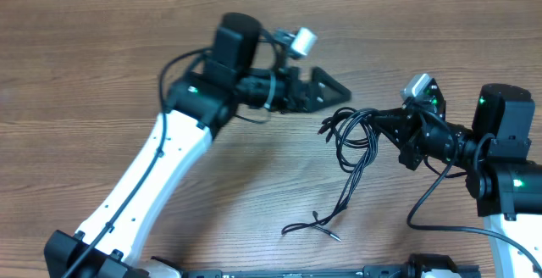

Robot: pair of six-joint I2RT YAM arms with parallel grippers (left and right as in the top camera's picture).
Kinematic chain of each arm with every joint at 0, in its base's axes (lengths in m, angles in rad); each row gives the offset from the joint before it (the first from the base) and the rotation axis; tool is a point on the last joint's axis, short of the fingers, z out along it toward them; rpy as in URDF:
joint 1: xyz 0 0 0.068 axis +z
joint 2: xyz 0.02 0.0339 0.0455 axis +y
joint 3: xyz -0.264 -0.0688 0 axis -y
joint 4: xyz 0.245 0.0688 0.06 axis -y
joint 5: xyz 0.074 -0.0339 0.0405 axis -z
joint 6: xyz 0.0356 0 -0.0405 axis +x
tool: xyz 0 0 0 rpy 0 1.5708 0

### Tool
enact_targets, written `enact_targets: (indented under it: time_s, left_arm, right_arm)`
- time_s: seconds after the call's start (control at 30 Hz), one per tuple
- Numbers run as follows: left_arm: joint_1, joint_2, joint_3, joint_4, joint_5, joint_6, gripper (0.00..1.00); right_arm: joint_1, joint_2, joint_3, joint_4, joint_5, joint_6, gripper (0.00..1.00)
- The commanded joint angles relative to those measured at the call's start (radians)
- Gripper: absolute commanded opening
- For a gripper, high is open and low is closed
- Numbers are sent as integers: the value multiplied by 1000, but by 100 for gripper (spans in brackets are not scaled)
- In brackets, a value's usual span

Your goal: Untangle cables

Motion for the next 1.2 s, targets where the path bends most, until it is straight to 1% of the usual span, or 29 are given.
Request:
enact_targets:
  time_s: [0.0, 0.03, 0.1, 0.17, 0.2, 0.23, 0.33, 0.43, 0.53, 0.7, 0.87, 0.93, 1.0, 1.03, 1.07, 1.1, 1.13, 1.17]
  left_arm:
    - [40, -4, 19, -63, -32, 115, 100]
    - [40, -4, 19, -72, -31, 145, 99]
    - [34, -4, 19, -114, -32, 269, 100]
    - [31, -4, 19, -168, -39, 456, 100]
    - [32, -4, 19, -201, -51, 557, 98]
    - [32, -4, 19, -223, -66, 623, 96]
    - [31, -4, 19, -290, -122, 824, 95]
    - [31, -4, 19, -297, -108, 908, 95]
    - [27, -4, 19, -296, -43, 980, 94]
    - [-23, -4, 19, -286, -27, 996, 96]
    - [-122, -4, 19, -285, -28, 1027, 96]
    - [-126, -4, 19, -285, -27, 1027, 93]
    - [-126, -4, 19, -285, -27, 1027, 81]
    - [-125, -4, 19, -285, -27, 1027, 68]
    - [-124, -4, 19, -285, -27, 1027, 31]
    - [-125, -4, 19, -285, -27, 1027, 16]
    - [-124, -4, 19, -285, -27, 1027, 4]
    - [-124, -4, 19, -285, -27, 1027, 4]
  right_arm:
    - [1, -4, 11, 13, -74, 9, 4]
    - [1, -4, 11, 19, -83, 9, 4]
    - [1, -4, 11, 35, -118, 9, 4]
    - [1, -4, 11, 46, -152, 10, 4]
    - [1, -4, 11, 49, -172, 10, 4]
    - [1, -4, 11, 50, -199, 10, 4]
    - [1, -4, 11, 47, -276, 10, 4]
    - [1, -4, 11, 48, -350, 10, 4]
    - [1, -4, 11, 48, -410, 10, 4]
    - [1, -4, 11, 48, -448, 14, 4]
    - [1, -4, 11, 48, -463, 14, 4]
    - [1, -4, 11, 48, -463, 14, 4]
    - [1, -4, 11, 48, -463, 34, 4]
    - [1, -4, 11, 47, -463, 37, 4]
    - [1, -4, 11, 48, -463, 37, 4]
    - [1, -4, 11, 48, -463, 37, 4]
    - [1, -4, 11, 48, -462, 36, 4]
    - [1, -4, 11, 48, -462, 36, 4]
